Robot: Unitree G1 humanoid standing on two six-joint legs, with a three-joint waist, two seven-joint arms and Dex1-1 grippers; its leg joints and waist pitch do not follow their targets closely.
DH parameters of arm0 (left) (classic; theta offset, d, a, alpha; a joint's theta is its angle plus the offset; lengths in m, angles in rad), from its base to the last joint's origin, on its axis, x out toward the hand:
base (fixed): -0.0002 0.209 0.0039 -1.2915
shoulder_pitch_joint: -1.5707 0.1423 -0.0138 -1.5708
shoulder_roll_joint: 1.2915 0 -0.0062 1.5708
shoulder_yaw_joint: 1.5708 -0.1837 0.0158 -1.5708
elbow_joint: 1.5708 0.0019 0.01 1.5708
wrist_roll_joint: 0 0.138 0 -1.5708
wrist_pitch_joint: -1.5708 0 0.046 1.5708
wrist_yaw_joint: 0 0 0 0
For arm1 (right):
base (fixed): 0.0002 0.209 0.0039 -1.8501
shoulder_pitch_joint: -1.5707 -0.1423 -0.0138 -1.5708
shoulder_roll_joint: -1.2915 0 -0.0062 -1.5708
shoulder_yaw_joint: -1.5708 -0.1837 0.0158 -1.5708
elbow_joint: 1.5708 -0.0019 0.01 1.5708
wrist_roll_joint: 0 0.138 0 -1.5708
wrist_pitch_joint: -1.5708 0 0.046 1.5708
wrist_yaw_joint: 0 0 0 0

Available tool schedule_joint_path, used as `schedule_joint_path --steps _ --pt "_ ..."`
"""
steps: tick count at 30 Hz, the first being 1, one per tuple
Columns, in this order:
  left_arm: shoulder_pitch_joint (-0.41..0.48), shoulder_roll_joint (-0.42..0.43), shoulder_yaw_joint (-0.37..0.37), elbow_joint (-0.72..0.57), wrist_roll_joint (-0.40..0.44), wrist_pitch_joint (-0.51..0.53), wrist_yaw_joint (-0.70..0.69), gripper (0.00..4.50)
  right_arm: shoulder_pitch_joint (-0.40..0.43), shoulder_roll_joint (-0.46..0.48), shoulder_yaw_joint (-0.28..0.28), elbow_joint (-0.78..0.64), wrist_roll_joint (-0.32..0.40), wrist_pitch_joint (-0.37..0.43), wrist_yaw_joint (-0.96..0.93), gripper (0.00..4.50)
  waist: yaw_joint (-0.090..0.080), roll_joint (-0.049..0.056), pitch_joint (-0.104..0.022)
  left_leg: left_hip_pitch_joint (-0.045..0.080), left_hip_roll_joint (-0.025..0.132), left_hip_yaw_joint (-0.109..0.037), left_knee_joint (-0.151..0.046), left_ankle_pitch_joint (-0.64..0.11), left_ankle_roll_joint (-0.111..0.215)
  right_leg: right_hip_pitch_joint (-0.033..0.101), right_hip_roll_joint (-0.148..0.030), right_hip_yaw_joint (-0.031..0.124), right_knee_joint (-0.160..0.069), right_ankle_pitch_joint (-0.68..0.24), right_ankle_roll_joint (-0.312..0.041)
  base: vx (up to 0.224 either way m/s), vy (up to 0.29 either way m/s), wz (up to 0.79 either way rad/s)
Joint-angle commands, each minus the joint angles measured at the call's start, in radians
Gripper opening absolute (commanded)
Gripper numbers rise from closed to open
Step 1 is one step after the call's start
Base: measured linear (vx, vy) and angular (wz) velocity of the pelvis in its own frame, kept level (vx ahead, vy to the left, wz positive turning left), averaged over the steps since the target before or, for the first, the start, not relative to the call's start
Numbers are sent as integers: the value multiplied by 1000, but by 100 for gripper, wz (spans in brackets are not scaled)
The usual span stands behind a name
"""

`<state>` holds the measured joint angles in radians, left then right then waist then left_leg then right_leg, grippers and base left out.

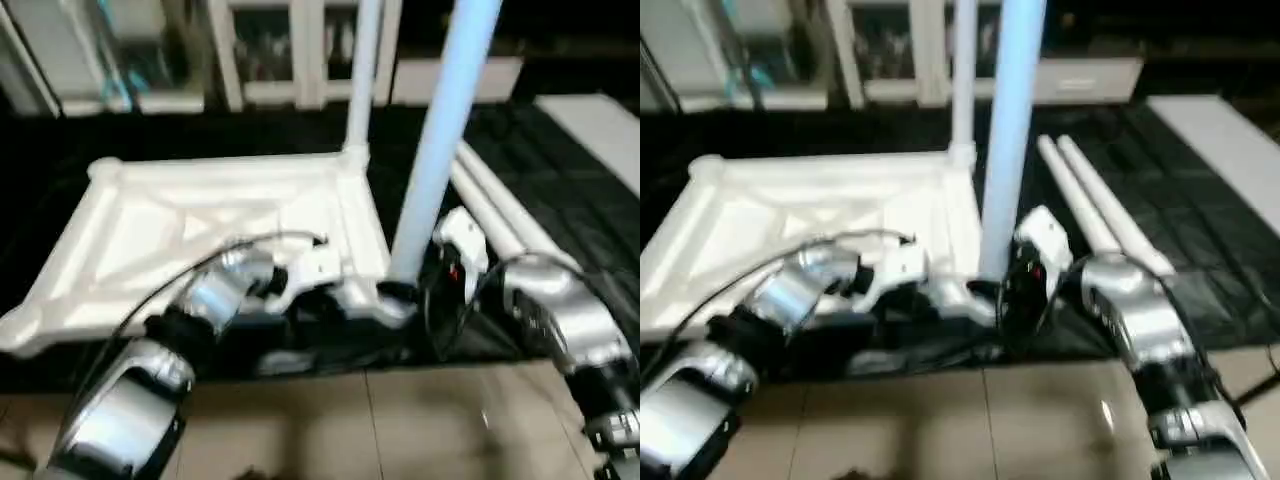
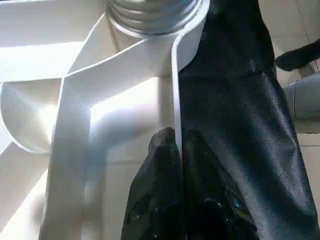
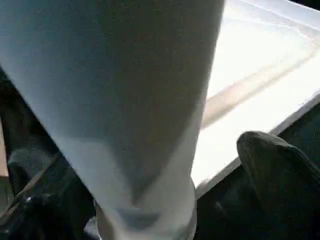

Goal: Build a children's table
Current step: Rotate leg to tighten

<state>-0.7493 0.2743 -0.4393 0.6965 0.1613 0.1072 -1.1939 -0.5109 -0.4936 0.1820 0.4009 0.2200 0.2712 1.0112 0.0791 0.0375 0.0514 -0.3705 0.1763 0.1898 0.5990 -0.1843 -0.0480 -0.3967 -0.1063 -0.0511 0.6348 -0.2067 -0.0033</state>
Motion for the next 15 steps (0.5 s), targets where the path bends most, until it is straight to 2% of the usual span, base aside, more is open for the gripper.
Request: schedule_joint_path --steps 1,4,5,7,10,11,13,14,15 --pt "29 4 -61 3 39 17 -21 0 -23 -10 40 29 -44 -30 25 445 -10 -26 -62 10 48 -15 -69 -218 83 41 -43 36 -91 -147 -270 0 0 0" --pt "30 7 -60 -6 37 21 -23 0 -34 -11 49 51 -59 -45 31 445 -20 -24 -58 8 48 -17 -75 -252 65 39 -43 35 -100 -231 -240 0 0 0" --pt "33 10 -57 -15 38 23 -27 0 -43 -11 49 63 -60 -47 45 445 -22 -29 -58 9 49 -17 -75 -261 63 38 -43 35 -102 -244 -236 0 0 0" --pt "37 14 -55 -24 38 24 -31 0 -53 -13 53 73 -60 -49 78 445 -26 -25 -57 10 49 -17 -76 -273 59 36 -43 38 -105 -270 -227 0 0 0" --pt "40 15 -56 -24 40 23 -31 0 -52 -22 58 71 -62 -50 98 445 -28 -28 -59 5 50 -17 -76 -246 66 40 -42 38 -101 -224 -231 0 0 0" --pt "41 15 -58 -24 41 23 -31 0 -52 -28 61 71 -61 -52 109 417 -28 -33 -60 6 50 -16 -76 -237 70 40 -42 38 -101 -211 -234 0 0 0" --pt "43 15 -59 -27 40 28 -28 0 -50 -39 68 69 -61 -55 138 409 -25 -31 -61 7 51 -14 -73 -220 82 38 -42 39 -98 -183 -244 0 0 0" --pt "44 14 -59 -28 40 30 -25 0 -49 -41 70 72 -63 -58 142 409 -25 -34 -61 5 50 -13 -71 -211 88 40 -43 39 -97 -171 -249 0 0 0" --pt "44 14 -58 -29 39 32 -23 0 -48 -41 71 77 -65 -61 144 384 -24 -33 -61 4 50 -13 -71 -203 92 41 -43 39 -96 -167 -250 0 0 0"
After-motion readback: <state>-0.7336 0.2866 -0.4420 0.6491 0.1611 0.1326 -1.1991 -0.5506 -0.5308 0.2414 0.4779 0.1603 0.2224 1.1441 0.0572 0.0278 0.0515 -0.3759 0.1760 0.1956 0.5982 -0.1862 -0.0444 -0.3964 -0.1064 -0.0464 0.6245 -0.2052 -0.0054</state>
